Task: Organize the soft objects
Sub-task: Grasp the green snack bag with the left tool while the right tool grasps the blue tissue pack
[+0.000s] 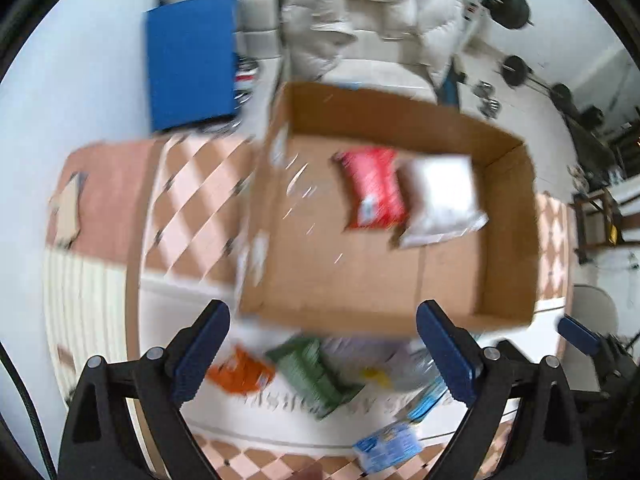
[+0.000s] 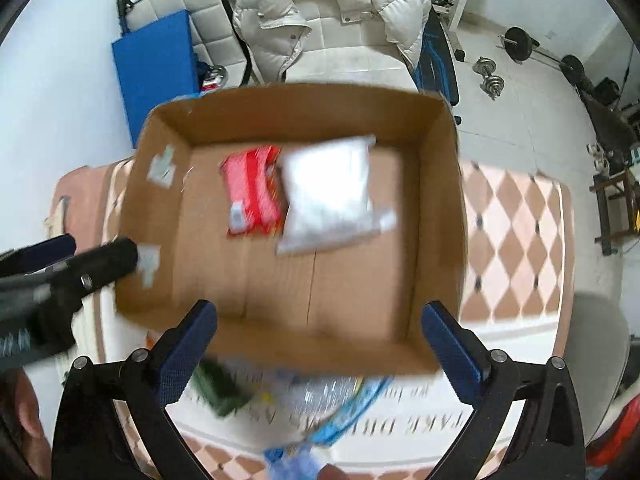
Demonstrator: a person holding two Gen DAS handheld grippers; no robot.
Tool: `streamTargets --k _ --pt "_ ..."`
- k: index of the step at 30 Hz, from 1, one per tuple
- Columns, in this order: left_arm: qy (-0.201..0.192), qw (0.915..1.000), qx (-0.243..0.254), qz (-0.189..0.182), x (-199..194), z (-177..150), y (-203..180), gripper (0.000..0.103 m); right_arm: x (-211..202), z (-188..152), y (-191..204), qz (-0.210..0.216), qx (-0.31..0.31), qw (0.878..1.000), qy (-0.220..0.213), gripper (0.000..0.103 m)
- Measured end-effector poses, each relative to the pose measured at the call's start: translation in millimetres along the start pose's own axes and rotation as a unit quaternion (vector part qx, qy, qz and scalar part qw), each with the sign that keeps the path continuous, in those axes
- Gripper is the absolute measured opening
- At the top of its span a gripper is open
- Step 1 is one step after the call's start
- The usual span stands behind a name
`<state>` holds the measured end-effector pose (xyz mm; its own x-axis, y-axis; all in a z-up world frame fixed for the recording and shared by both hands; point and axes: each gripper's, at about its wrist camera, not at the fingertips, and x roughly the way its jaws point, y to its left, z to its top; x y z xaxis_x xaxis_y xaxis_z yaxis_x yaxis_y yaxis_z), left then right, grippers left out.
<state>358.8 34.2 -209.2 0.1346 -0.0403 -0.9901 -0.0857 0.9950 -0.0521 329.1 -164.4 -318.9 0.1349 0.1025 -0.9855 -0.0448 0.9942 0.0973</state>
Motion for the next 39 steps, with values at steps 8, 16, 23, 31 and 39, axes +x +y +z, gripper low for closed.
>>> streamTargets --k 8,16,23,31,39 --pt "0.107 0.9931 -0.048 0.004 82 -100 26 0.096 40 -158 -33 0.069 0.170 0.979 0.089 0.103" --pt "0.133 0.9893 -0.053 0.026 110 -127 39 0.096 138 -257 -33 0.078 0.309 0.924 0.213 0.101" --pt "0.178 0.9765 -0.109 -0.053 134 -113 52 0.096 158 -264 -14 0.050 0.228 0.944 0.234 0.061" --pt "0.200 0.9714 -0.108 -0.069 180 -95 35 0.052 142 -243 -14 -0.031 0.021 0.974 0.225 0.054" --pt "0.189 0.9820 0.001 0.006 178 -142 17 0.032 116 -230 -30 -0.039 0.000 0.982 0.187 0.080"
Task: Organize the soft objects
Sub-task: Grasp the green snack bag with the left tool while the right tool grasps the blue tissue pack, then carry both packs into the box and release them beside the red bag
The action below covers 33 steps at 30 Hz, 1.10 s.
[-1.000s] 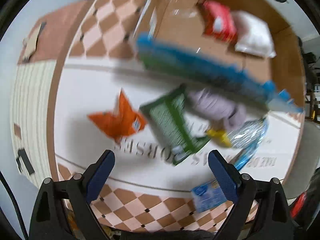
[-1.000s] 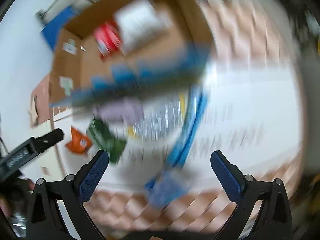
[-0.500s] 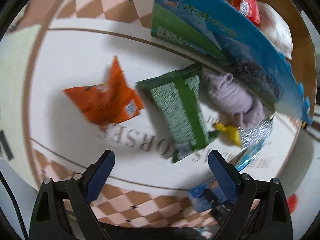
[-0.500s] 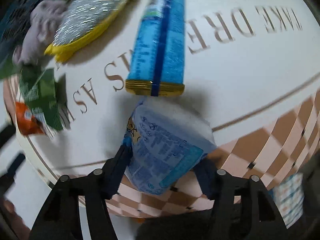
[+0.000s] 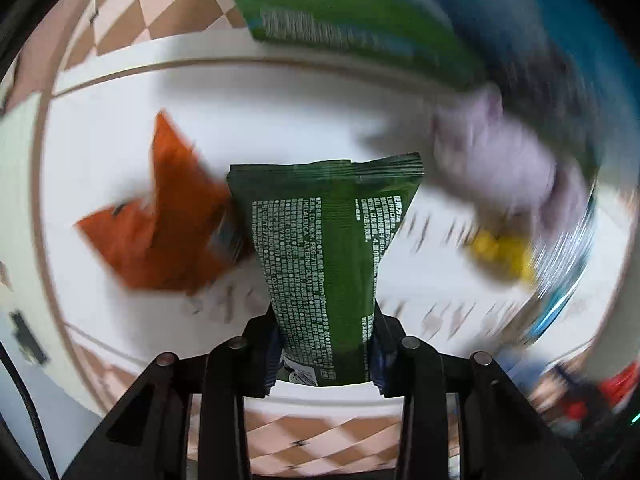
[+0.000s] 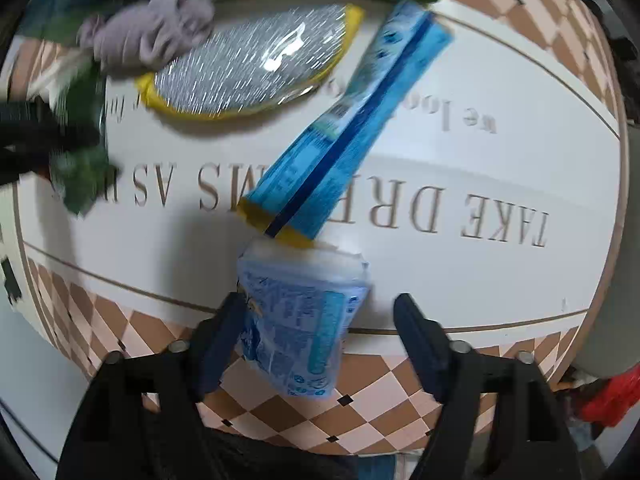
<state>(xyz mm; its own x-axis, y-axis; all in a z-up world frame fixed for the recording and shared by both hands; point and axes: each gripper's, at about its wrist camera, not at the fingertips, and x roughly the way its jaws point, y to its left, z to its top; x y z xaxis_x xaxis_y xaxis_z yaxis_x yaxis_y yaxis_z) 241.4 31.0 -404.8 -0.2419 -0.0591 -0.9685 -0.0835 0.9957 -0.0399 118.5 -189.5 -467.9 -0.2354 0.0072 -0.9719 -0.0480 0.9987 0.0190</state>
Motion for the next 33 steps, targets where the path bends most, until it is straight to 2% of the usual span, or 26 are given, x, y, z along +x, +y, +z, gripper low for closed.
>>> streamTargets --k 4,7,13,19,22,23,24,25,26,27,30,33 --pt "0.006 0.9977 0.048 0.046 11 -52 -9 0.032 -3 -16 -21 0.020 0.034 0.999 0.002 0.080" --pt "0.010 0.9953 0.067 0.070 25 -83 -17 0.032 8 -29 -22 0.041 0.050 0.998 0.007 0.080" --pt "-0.004 0.9933 0.068 0.093 41 -97 -38 0.039 25 -40 -23 0.047 0.074 0.996 0.016 0.080" --pt "-0.007 0.9941 0.066 0.086 41 -94 -46 0.039 46 -50 -23 0.030 0.072 0.997 0.018 0.080" --pt "-0.012 0.9943 0.069 0.081 36 -89 -42 0.035 54 -53 -23 0.026 0.070 0.997 0.023 0.079" --pt "-0.016 0.9940 0.071 0.082 34 -89 -40 0.033 56 -55 -22 0.024 0.066 0.997 0.024 0.072" --pt "-0.019 0.9938 0.074 0.081 27 -84 -24 0.030 57 -56 -17 0.026 0.063 0.997 0.023 0.056" --pt "-0.022 0.9938 0.076 0.078 20 -85 -19 0.028 57 -50 -4 0.027 0.061 0.997 0.024 0.053" --pt "-0.026 0.9942 0.078 0.069 8 -80 -14 0.028 55 -51 -1 0.023 0.056 0.998 0.021 0.043" --pt "-0.026 0.9945 0.081 0.061 -1 -82 -17 0.028 52 -53 2 0.020 0.046 0.999 0.018 0.037" --pt "-0.050 0.9943 0.088 0.034 -42 -82 -24 0.028 36 -58 14 0.043 0.029 0.999 0.009 0.034" --pt "-0.086 0.9923 0.089 -0.007 -96 -73 -31 0.028 -4 -58 20 0.078 0.008 0.997 -0.016 0.033"
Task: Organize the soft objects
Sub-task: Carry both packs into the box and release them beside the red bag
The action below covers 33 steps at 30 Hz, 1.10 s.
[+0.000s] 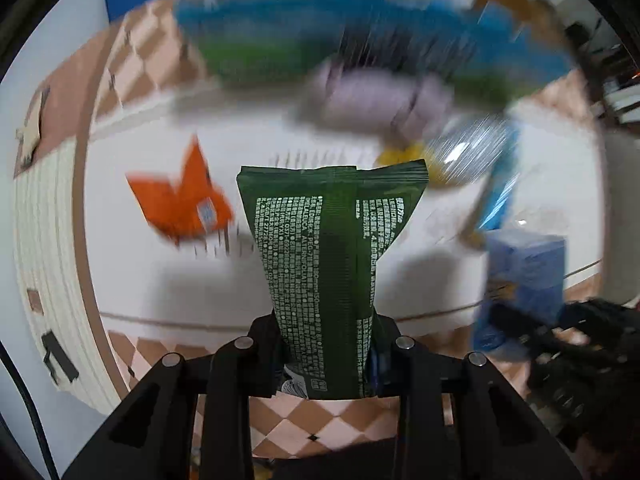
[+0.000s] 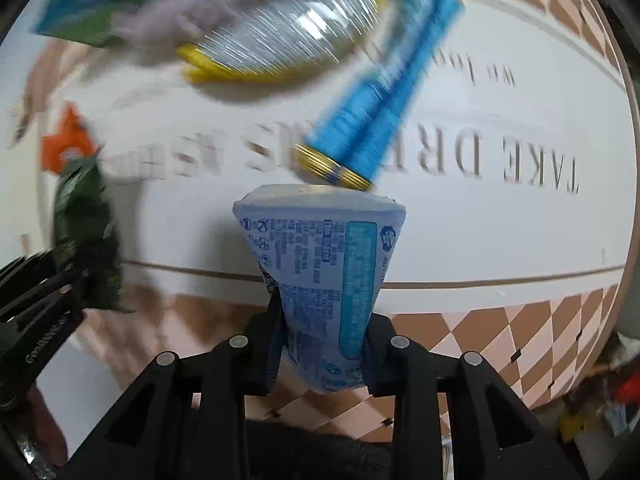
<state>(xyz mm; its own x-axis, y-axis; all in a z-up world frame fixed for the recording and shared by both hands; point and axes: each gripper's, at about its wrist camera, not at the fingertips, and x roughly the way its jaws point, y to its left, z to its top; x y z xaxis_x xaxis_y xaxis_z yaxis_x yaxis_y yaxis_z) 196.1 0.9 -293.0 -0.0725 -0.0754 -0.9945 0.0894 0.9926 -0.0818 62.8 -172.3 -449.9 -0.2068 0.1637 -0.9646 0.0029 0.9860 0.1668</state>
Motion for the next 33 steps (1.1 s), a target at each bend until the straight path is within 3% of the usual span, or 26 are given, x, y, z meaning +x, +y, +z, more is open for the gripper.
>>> streamTargets --k 5,9,11,12,16,21,26,33 --pt "-0.052 0.9979 0.007 -0.038 -70 62 2 0.028 -96 22 9 0.043 -0.032 0.995 -0.081 0.033" --pt "-0.067 0.9972 0.005 -0.033 -85 129 3 0.028 -159 68 16 0.058 -0.043 0.988 -0.133 0.033" --pt "-0.052 0.9980 0.001 -0.037 -73 163 10 0.028 -174 94 20 0.050 -0.044 0.986 -0.156 0.033" --pt "-0.043 0.9983 -0.003 -0.039 -72 174 13 0.028 -178 125 30 0.045 -0.041 0.985 -0.161 0.033" --pt "0.004 0.9987 -0.014 -0.050 -34 216 16 0.028 -169 189 31 0.028 -0.029 0.987 -0.159 0.033" --pt "0.060 0.9962 -0.012 -0.062 2 247 3 0.028 -130 252 29 0.032 -0.005 0.993 -0.112 0.033" --pt "0.103 0.9929 -0.002 -0.060 38 261 -7 0.028 -84 273 28 0.025 -0.004 0.998 -0.062 0.033" --pt "0.126 0.9902 0.002 -0.060 61 263 -15 0.030 -52 290 26 0.010 -0.012 1.000 -0.026 0.034"
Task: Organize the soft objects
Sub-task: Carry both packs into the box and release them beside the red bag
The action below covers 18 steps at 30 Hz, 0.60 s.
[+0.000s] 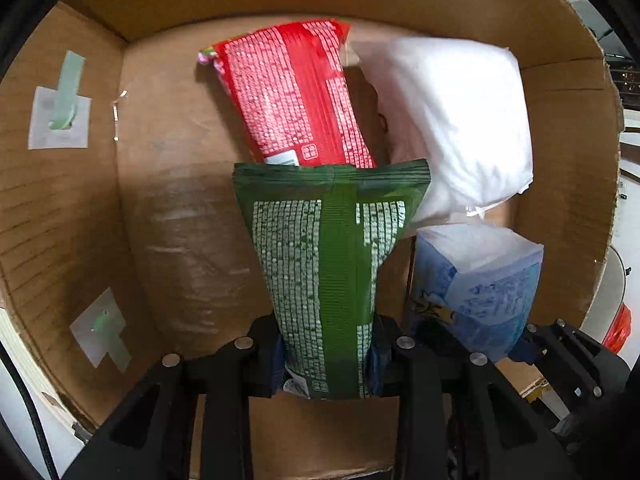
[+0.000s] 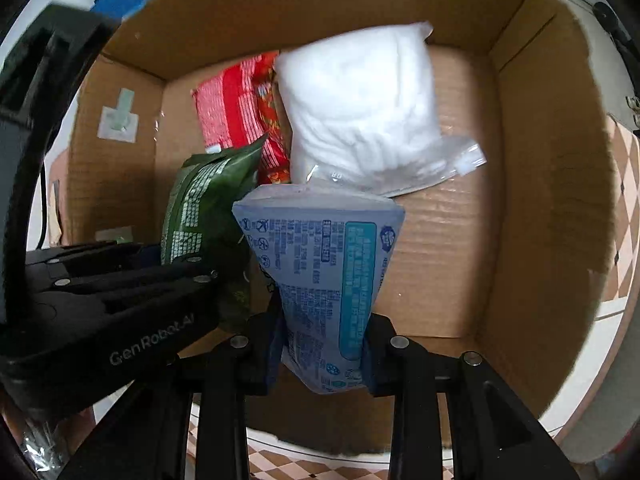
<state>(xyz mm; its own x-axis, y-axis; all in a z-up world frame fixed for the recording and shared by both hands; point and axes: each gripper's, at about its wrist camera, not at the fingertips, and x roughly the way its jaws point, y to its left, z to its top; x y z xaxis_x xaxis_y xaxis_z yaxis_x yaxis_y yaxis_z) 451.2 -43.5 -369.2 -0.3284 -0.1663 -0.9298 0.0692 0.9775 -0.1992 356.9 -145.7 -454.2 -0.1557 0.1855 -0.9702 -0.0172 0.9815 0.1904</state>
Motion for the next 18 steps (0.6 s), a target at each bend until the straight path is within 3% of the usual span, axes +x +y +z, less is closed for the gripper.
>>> streamTargets --k 4,5,6,7,8,9,12,15,18 --pt "0.008 0.9993 -0.027 -0.026 3 1 9 0.035 6 4 2 -0.009 -0.004 1.000 0.011 0.046" --pt "0.009 0.9984 -0.037 -0.041 2 2 13 0.036 8 4 1 -0.014 -0.005 1.000 0.014 0.061" --pt "0.007 0.9979 -0.043 -0.048 -1 1 16 0.044 7 4 1 -0.016 -0.006 1.000 0.015 0.082" --pt "-0.001 0.9977 -0.047 -0.049 -6 0 19 0.062 4 5 1 -0.018 -0.008 1.000 0.014 0.091" --pt "-0.014 0.9978 -0.048 -0.043 -14 -2 22 0.070 0 5 2 -0.020 -0.008 1.000 0.012 0.098" --pt "-0.029 0.9978 -0.046 -0.037 -22 -5 23 0.079 -3 4 2 -0.022 -0.009 1.000 0.009 0.098" --pt "-0.066 0.9973 -0.032 -0.005 -50 -17 20 0.080 -19 2 6 -0.036 -0.009 0.999 -0.009 0.103" --pt "-0.105 0.9939 -0.016 0.031 -78 -34 15 0.094 -39 -2 8 -0.041 -0.008 0.999 -0.034 0.103" --pt "-0.156 0.9860 -0.006 0.059 -107 -61 16 0.095 -61 -11 9 -0.049 -0.005 0.997 -0.066 0.103"
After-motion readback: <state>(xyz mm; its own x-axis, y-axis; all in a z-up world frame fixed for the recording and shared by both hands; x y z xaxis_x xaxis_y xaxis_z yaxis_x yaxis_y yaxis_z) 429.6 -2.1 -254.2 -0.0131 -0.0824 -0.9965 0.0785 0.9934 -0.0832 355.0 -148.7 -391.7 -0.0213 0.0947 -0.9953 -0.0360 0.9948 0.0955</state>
